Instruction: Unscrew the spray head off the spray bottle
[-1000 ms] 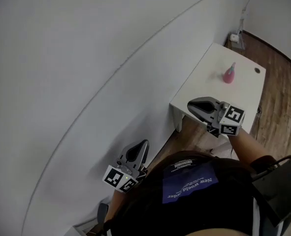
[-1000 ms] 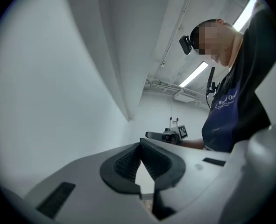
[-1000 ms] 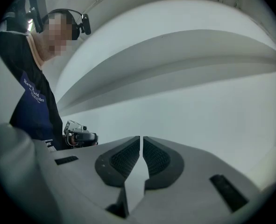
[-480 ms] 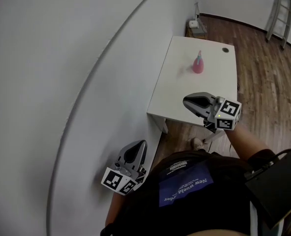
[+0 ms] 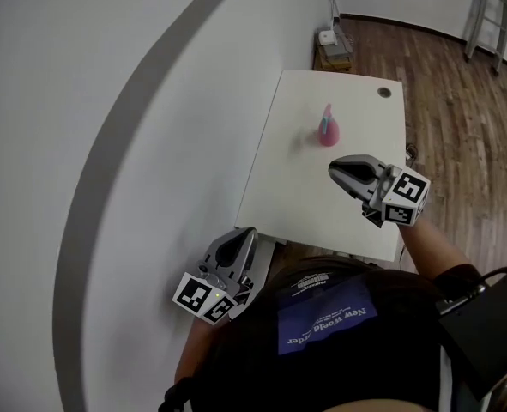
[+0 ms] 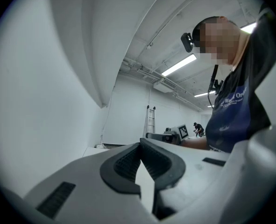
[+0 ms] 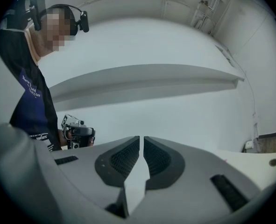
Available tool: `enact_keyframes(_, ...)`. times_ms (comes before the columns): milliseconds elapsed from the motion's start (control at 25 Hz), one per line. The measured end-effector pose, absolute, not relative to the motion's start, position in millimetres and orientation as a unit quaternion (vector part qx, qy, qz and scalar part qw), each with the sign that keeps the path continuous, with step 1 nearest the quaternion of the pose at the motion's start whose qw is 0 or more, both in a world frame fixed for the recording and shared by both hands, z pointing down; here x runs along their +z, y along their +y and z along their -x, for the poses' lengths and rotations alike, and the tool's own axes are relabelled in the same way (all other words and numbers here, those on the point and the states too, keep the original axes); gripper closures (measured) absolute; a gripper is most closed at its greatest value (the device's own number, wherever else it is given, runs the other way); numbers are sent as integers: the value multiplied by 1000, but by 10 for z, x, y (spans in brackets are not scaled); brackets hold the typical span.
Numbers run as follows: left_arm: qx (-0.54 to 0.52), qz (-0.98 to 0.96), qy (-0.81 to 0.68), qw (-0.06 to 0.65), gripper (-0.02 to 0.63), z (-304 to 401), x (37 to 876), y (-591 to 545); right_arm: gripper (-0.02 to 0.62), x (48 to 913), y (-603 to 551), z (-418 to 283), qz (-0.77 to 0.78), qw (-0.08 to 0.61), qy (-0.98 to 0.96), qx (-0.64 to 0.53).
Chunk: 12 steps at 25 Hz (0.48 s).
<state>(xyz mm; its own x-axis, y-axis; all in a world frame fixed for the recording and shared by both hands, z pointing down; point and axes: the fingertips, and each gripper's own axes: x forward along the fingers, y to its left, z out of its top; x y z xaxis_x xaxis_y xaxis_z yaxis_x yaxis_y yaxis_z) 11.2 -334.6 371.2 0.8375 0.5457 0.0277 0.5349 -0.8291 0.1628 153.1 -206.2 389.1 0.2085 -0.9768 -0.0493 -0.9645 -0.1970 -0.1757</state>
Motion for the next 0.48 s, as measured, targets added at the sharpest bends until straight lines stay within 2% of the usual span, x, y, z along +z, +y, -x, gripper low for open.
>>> enact_keyframes(200,55,-946,309,80,618,-984,3750,-2923,593,3937,-1587,-2202,786,105,607,-47)
enact_keyframes(280,65,-944,314,75,618,-1310,3801,-2783,555,4029,-1422,-2458,792,98,600,-55)
enact_keyframes(480,94,-938,328,59,618,-1936,4027,-2560,535,4271,-1247,-2952,796,97,594,-71)
